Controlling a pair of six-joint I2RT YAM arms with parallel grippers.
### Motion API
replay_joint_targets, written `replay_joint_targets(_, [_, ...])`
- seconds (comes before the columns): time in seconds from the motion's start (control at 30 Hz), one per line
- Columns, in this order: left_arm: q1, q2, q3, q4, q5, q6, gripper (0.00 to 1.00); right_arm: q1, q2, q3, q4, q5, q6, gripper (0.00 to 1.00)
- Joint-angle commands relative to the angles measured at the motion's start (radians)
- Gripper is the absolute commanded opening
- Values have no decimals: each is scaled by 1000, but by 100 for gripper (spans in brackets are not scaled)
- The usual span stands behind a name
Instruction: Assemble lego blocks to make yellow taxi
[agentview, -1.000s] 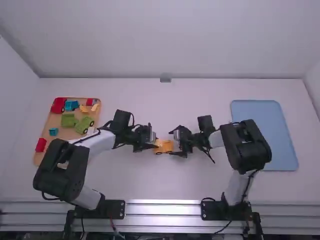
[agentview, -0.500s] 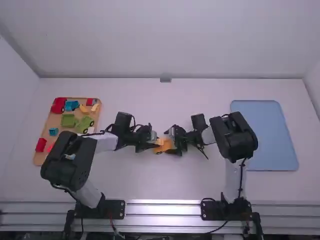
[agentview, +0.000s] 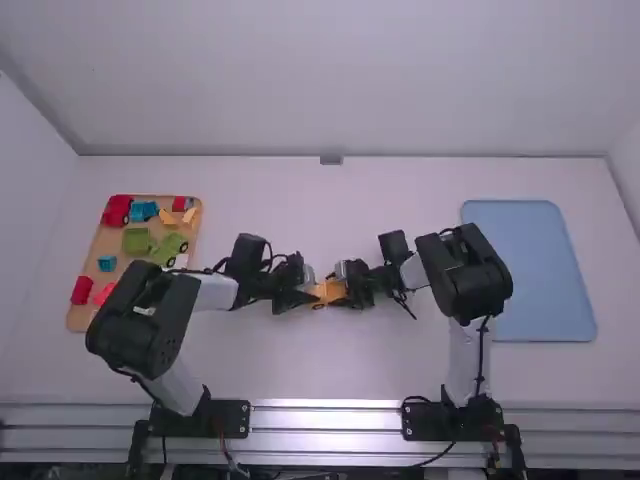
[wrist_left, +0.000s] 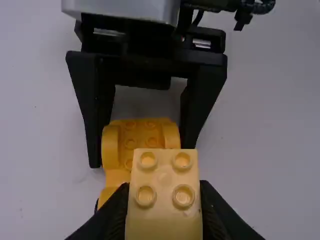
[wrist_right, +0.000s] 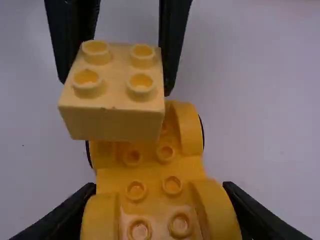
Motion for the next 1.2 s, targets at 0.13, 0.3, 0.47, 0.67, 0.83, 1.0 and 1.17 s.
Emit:
replay_joint_targets(0.13, [-12, 10, -10, 1, -17, -18, 8, -5, 21, 11, -2, -14, 53, 65])
replay_joint_targets(0.3, [-17, 46, -10, 66, -44, -82, 4, -5, 21, 10, 2, -16, 59, 67])
replay_joint_targets(0.47, [-19, 65, -10, 78, -38, -95, 2, -7, 21, 10, 2, -15, 60, 68])
replay_joint_targets(0.67, [-19, 65, -10, 60, -100, -96, 2, -9, 21, 10, 2, -17, 60, 68])
replay_joint_targets(0.83, [-19, 66, -10, 49, -98, -96, 5, -9, 21, 10, 1, -14, 59, 68])
replay_joint_targets(1.0, [-19, 67, -10, 48, -98, -96, 49, -10, 21, 10, 2, -15, 59, 68])
replay_joint_targets(1.17, [-18, 67, -9, 51, -98, -96, 56, -10, 21, 10, 2, -16, 55, 69])
